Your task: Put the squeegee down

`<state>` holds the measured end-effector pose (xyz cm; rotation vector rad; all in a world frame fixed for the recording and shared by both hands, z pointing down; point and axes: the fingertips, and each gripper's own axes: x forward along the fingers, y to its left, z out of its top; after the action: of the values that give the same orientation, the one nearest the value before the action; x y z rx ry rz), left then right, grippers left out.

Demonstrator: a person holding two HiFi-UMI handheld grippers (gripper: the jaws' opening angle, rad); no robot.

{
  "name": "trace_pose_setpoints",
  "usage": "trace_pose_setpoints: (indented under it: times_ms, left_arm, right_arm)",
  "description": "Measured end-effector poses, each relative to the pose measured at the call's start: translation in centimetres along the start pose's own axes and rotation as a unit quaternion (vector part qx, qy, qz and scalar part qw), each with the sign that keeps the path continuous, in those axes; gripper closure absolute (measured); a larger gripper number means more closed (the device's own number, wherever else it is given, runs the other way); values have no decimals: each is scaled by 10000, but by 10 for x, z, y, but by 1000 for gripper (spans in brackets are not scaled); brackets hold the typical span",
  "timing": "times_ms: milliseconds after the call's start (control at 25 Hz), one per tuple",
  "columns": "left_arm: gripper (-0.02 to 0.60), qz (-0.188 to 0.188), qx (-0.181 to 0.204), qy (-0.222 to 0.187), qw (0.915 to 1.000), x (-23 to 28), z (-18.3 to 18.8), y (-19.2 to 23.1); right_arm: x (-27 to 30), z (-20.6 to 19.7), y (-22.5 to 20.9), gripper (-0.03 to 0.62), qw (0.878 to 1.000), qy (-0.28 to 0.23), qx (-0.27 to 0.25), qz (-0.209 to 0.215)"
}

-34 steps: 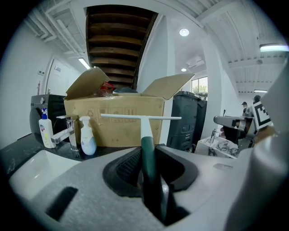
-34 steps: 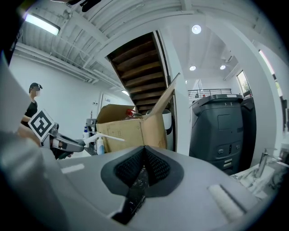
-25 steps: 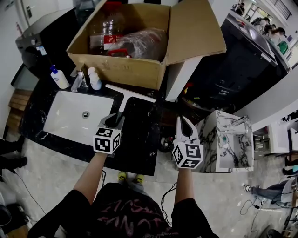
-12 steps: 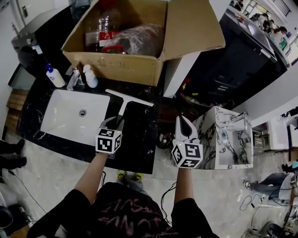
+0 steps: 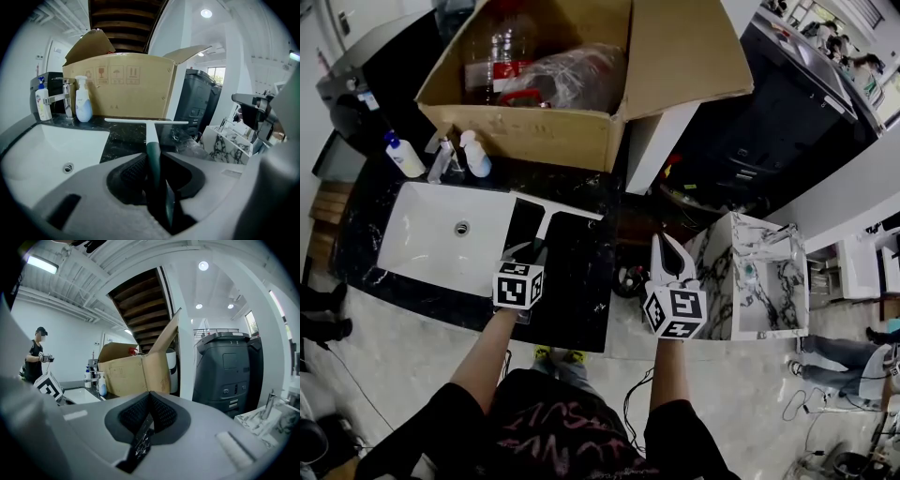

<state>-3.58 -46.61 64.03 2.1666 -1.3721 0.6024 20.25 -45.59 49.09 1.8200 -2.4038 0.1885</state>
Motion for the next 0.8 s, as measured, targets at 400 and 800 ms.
trace_pose_setpoints:
  times_ms: [400,800]
  left_arm:
    - [483,179,17,376,9991,9,-18,1]
    - [482,223,126,503,9984,14,-24,1]
  right_arm:
    - [-1,-5,-7,591,10000,61,44,-27]
    - [-2,-5,-11,591,9999,49,58,-77]
